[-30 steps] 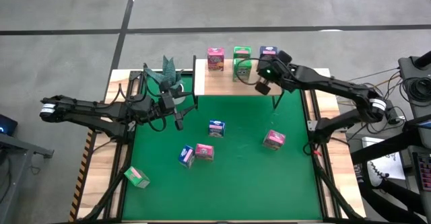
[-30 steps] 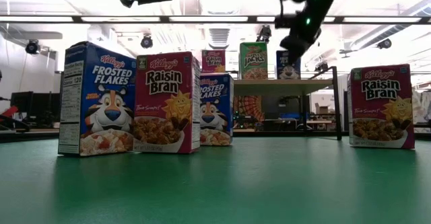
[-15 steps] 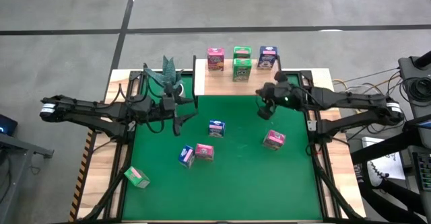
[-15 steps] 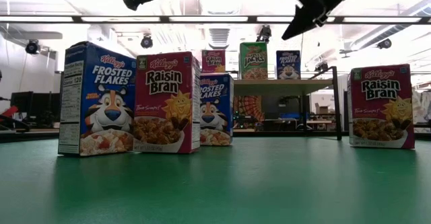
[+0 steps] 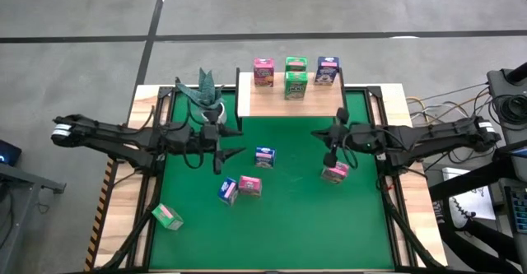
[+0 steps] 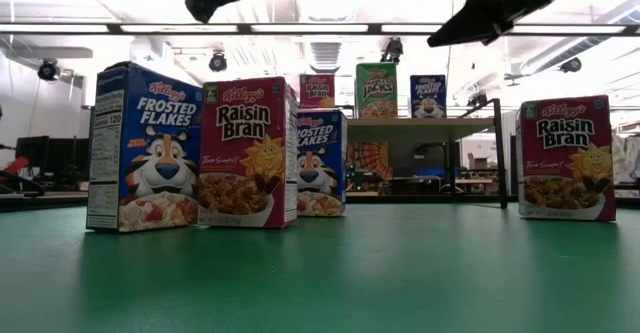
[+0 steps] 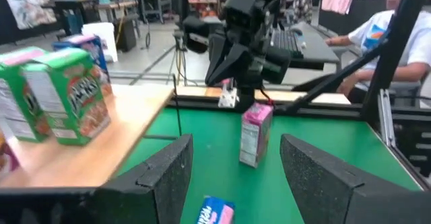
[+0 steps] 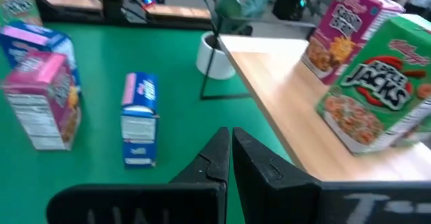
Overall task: Stack cereal on shelf
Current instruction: Put the left violet cereal box aligned with the other violet cereal box on the shelf
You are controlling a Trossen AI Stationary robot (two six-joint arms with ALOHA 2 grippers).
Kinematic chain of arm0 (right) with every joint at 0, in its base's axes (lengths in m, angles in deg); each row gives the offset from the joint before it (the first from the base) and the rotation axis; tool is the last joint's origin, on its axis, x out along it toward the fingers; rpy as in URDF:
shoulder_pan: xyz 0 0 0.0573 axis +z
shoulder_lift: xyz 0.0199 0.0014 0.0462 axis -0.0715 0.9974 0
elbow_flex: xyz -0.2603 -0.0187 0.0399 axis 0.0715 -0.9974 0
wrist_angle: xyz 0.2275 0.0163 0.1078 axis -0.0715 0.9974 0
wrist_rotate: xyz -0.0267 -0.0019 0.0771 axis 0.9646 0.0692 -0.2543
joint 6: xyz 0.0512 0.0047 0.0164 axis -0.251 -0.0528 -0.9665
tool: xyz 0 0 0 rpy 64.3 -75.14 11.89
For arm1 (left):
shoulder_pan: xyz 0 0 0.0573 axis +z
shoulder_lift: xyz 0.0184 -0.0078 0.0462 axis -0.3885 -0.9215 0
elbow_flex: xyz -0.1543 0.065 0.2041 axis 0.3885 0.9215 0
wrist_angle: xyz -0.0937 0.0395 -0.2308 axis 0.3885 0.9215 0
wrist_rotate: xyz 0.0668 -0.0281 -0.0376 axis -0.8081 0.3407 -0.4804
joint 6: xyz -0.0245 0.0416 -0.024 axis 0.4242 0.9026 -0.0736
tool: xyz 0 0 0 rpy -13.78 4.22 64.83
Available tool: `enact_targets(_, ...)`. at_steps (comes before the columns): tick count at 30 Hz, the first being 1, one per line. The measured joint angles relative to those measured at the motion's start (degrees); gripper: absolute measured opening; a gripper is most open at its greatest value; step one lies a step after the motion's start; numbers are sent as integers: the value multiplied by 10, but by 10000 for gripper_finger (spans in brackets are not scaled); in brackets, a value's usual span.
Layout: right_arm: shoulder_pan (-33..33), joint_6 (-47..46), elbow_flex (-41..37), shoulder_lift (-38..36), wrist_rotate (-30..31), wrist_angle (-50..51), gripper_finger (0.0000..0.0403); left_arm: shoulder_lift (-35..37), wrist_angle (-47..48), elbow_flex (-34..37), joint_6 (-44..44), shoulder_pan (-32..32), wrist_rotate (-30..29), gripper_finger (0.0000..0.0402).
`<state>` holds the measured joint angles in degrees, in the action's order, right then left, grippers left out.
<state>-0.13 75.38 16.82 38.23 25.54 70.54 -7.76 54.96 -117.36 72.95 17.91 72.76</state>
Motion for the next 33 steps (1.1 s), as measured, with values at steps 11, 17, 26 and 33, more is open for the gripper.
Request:
enact_targets(11,42,-12,-88,-7,0,-138,9,-21,74,-15,-44,-54,11,207)
enact_targets(17,44,-22,-100,-6,0,-149,9,-66,172,-84,-57,-92,12,207)
enact_targets(26,57,-25,-101,-7,0,-149,9,-191,333,-201,-60,-108,30,228)
enact_targets(33,59,-25,-101,-6,0,-148,9,-279,432,-266,-58,-108,30,268)
